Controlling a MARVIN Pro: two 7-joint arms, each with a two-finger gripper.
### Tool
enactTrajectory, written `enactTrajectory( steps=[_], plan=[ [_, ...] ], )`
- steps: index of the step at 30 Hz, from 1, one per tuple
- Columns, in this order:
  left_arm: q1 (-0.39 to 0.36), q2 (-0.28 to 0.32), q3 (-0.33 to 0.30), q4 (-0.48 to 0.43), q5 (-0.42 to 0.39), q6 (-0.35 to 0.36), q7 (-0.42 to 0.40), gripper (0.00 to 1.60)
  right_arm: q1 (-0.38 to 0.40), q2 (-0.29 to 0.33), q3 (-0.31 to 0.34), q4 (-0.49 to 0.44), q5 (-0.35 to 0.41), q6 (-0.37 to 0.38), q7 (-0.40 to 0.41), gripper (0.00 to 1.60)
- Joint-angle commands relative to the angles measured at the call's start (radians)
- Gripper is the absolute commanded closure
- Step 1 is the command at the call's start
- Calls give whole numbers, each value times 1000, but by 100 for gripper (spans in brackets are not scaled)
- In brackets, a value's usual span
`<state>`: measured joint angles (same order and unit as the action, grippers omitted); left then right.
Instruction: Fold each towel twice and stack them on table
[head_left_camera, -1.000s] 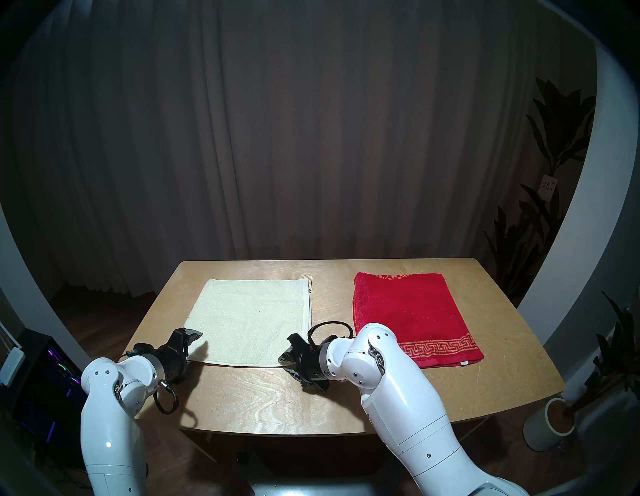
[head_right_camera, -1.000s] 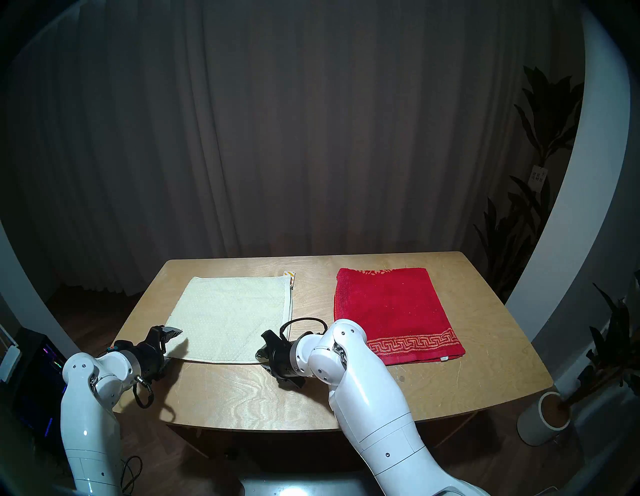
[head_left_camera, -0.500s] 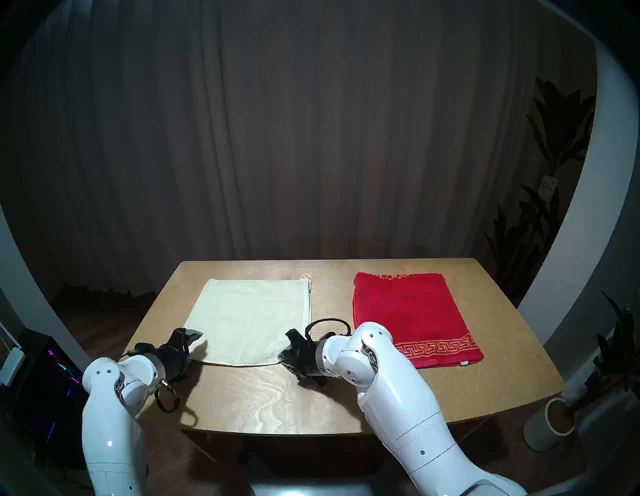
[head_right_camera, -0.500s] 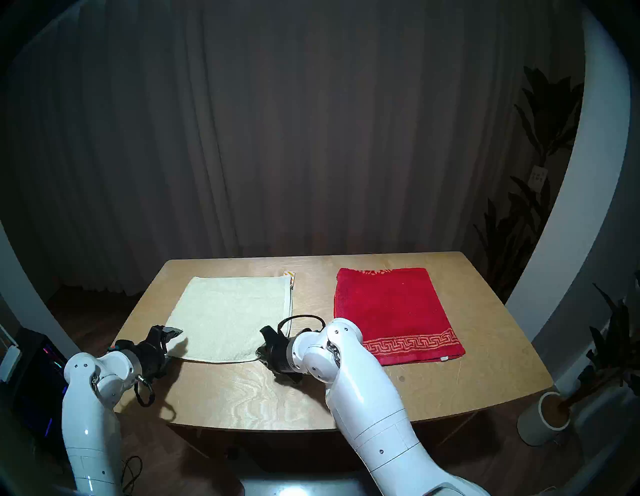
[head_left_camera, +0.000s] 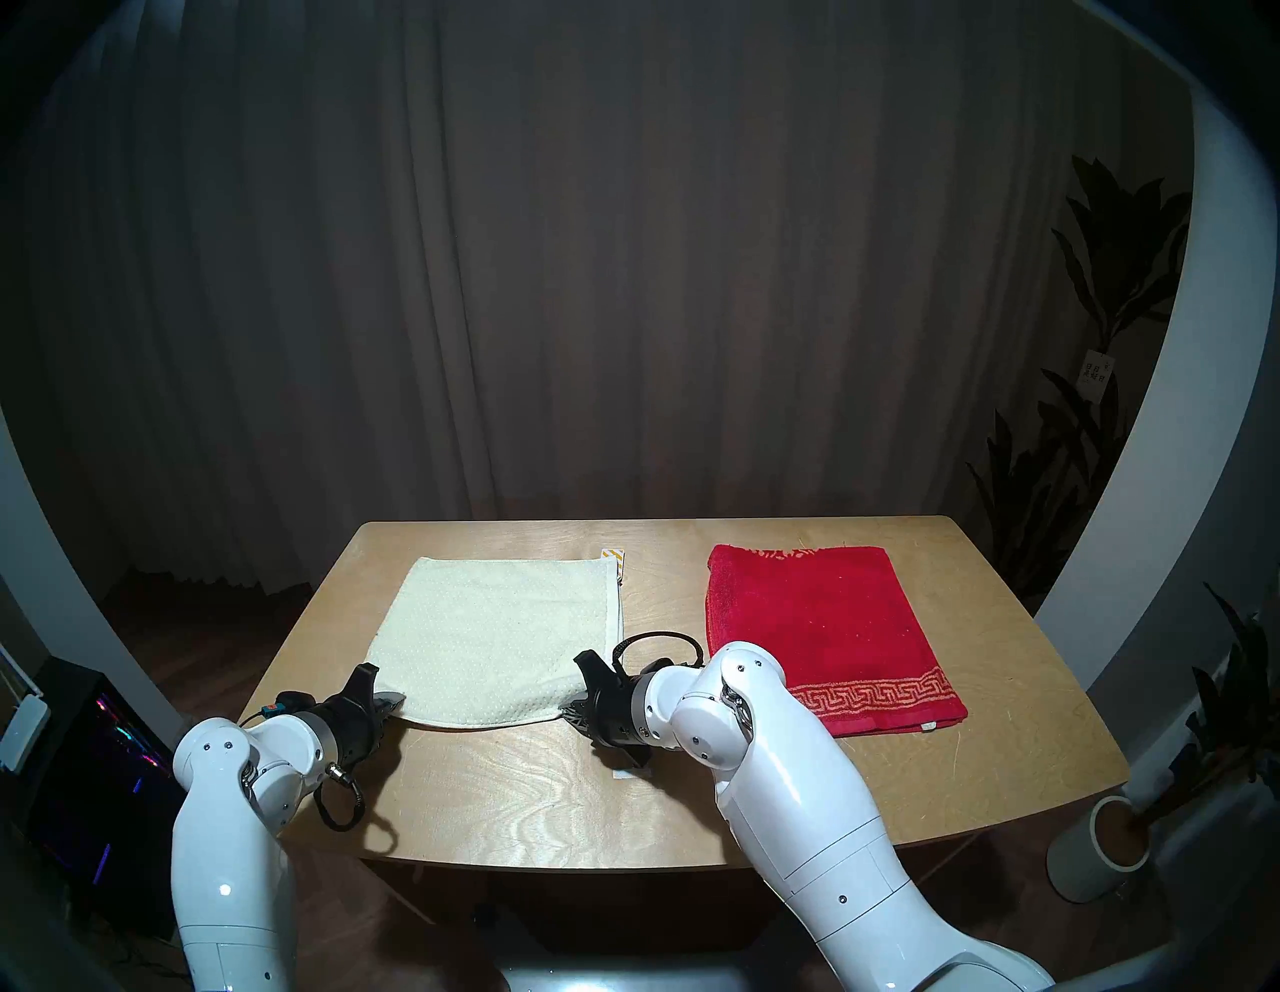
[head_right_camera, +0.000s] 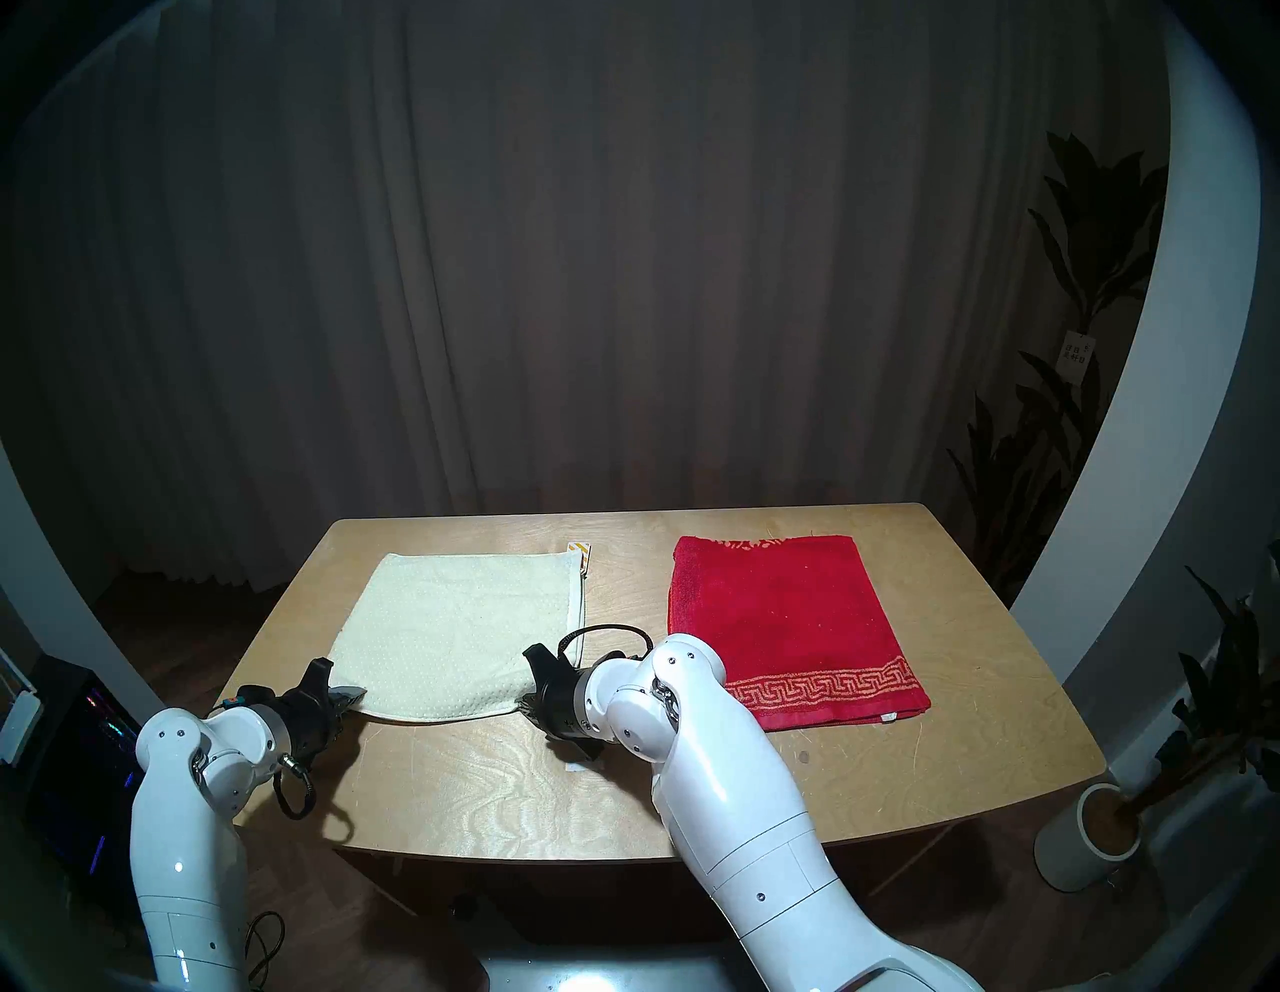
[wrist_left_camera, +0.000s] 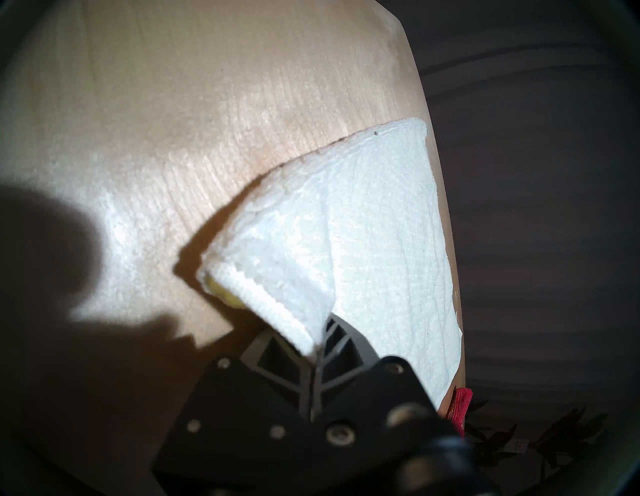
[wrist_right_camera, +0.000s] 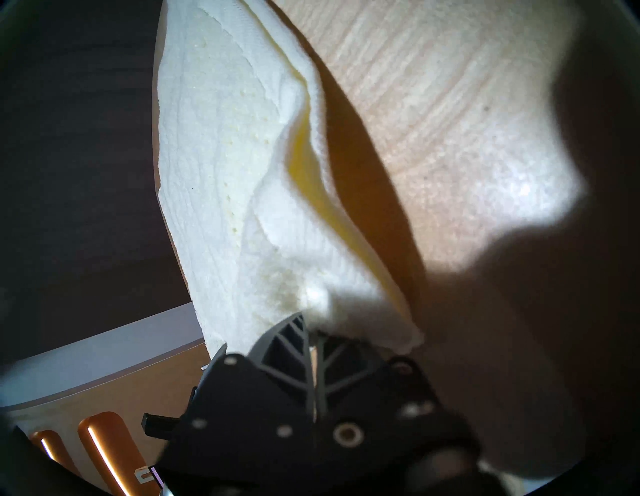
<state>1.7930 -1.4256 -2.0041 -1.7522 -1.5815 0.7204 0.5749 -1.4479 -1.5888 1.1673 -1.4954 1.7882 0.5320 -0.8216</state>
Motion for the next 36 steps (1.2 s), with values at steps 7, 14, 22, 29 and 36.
enactTrajectory(
  steps=[7, 14, 22, 29, 36],
  plan=[
    [19, -44, 65, 5, 8, 6, 20, 160, -91, 147, 99, -112, 18, 30, -35, 160],
    [22, -62, 110, -21, 17, 4, 34, 160, -133, 201, 155, -164, 52, 69, -42, 160],
    [50, -84, 155, -62, 30, -3, 57, 160, -188, 273, 213, -246, 114, 139, -59, 160],
    [87, -99, 172, -117, 49, -23, 91, 160, -226, 324, 252, -298, 173, 215, -59, 160],
    [149, -129, 154, -214, 77, -75, 160, 160, -213, 321, 242, -287, 201, 279, -35, 160]
  ],
)
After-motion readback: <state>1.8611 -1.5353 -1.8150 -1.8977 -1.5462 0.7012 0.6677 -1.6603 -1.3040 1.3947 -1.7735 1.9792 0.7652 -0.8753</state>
